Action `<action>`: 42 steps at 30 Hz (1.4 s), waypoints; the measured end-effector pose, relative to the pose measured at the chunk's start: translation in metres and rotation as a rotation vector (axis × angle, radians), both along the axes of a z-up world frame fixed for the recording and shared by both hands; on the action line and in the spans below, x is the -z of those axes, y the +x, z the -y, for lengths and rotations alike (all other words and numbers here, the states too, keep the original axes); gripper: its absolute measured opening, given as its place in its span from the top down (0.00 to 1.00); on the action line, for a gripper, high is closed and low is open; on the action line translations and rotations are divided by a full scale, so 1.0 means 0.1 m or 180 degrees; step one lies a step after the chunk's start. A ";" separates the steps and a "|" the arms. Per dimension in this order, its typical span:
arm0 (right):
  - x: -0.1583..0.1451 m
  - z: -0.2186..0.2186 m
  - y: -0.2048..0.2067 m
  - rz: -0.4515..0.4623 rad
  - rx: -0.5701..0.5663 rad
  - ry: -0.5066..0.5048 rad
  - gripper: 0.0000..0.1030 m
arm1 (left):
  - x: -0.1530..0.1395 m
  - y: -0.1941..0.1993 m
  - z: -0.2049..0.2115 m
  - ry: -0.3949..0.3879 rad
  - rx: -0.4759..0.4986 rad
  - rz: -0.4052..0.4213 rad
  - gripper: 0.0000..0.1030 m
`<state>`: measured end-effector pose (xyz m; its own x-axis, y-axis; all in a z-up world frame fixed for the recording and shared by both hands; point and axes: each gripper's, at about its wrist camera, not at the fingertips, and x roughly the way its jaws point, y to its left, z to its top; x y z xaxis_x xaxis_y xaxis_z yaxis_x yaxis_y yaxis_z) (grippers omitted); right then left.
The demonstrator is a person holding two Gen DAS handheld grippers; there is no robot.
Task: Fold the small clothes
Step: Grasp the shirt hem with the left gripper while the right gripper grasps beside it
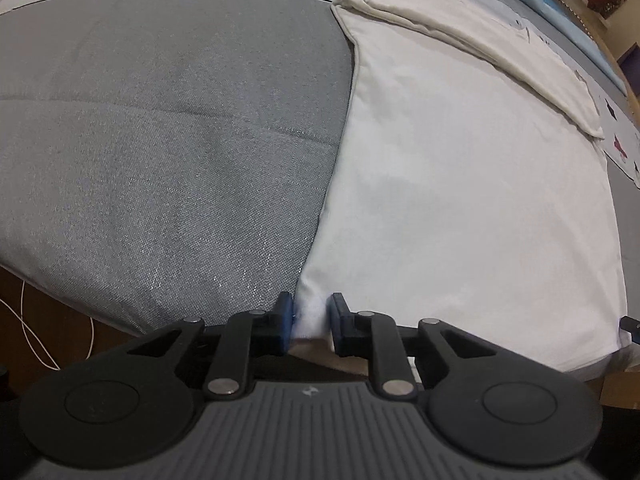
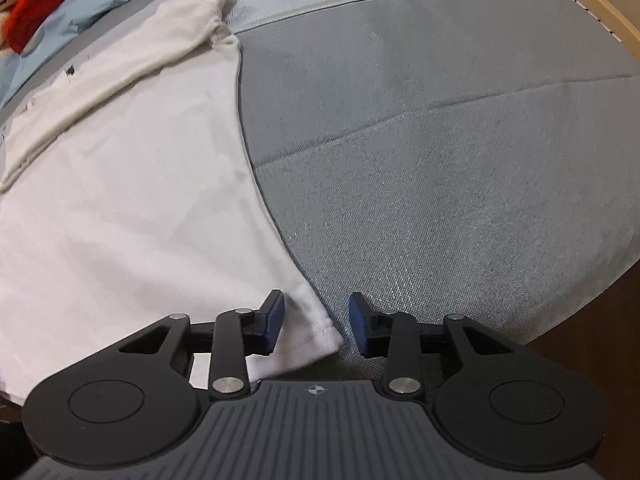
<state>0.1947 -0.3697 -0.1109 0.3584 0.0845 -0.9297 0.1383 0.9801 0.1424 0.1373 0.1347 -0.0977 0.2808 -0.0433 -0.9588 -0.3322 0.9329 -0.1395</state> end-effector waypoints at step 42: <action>-0.01 -0.15 -0.06 -0.0009 -0.0318 0.0042 0.91 | -0.01 -0.01 0.03 0.0077 0.0083 0.0021 0.92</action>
<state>0.1886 -0.3550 -0.1103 0.3450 0.1320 -0.9293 0.0404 0.9871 0.1552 0.1368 0.1318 -0.0968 0.2862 -0.0275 -0.9578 -0.3067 0.9444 -0.1188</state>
